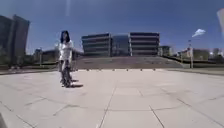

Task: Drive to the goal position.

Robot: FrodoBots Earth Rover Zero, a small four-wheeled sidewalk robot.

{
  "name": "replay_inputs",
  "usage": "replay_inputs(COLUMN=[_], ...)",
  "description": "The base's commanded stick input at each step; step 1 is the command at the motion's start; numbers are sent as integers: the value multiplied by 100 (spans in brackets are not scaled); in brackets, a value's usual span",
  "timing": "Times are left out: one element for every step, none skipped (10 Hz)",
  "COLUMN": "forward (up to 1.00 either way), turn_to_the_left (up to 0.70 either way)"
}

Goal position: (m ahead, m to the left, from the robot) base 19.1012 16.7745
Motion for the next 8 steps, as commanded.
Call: replay_inputs(forward=[70,70,70,70,70,70,70,70], turn_to_the_left=[0,0,0,0,0,0,0,0])
